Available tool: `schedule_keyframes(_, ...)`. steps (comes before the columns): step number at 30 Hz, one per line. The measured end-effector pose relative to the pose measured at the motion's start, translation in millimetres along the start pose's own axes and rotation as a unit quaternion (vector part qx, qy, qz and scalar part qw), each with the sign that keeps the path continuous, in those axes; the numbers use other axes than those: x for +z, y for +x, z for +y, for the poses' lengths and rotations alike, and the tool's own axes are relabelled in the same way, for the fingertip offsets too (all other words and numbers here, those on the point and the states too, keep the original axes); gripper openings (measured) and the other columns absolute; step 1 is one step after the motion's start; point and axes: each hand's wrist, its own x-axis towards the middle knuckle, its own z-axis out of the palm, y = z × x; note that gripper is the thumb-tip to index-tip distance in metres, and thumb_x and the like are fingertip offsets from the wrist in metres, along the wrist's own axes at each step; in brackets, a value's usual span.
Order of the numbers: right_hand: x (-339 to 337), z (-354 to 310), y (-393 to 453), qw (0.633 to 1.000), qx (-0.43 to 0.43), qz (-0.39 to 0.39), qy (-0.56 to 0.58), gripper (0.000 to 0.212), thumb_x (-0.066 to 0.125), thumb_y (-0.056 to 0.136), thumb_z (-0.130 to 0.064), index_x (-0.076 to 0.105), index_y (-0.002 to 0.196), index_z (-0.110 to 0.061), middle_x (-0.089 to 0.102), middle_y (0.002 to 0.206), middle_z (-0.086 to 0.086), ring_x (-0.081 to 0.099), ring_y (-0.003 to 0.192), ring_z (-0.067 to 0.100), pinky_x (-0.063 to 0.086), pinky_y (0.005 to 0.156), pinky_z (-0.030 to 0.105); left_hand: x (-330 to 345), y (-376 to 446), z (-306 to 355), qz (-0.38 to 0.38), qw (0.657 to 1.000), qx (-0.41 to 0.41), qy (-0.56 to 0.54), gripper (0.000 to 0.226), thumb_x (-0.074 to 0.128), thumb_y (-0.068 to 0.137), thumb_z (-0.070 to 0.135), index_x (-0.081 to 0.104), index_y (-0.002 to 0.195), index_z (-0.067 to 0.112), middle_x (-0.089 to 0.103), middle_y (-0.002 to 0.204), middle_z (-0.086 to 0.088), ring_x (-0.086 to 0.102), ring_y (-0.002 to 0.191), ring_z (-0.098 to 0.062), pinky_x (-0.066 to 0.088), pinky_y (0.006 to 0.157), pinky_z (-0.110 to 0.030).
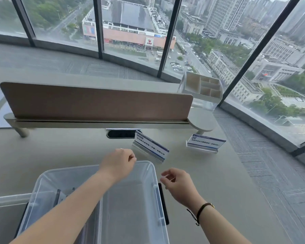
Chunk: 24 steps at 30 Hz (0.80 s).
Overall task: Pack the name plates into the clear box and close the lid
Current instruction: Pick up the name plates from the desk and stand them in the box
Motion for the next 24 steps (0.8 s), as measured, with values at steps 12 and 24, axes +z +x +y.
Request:
schedule_keyframes(12,-21,33,124,0.997,0.023,0.049,-0.059,0.038,0.060,0.089,-0.033,0.050,0.125,-0.027,0.059,0.105,-0.008,0.058,0.096,0.015,0.048,0.084,0.032,17,115,11,-0.065,0.990,-0.008,0.125,0.030,0.049,0.095,0.028,0.055,0.124,0.023,0.051,0.130,0.003,0.058,0.106,-0.025,0.046,0.083,-0.034)
schedule_keyframes(24,-5,68,211,0.984,-0.055,-0.014,-0.168,0.015,0.054,0.090,-0.030,0.063,0.101,-0.026,0.064,0.103,-0.004,0.060,0.096,0.023,0.046,0.073,0.032,87,211,-7,-0.124,0.948,0.026,0.291,0.027,0.048,0.088,0.010,0.055,0.112,0.020,0.057,0.120,-0.005,0.058,0.103,-0.032,0.050,0.076,-0.039)
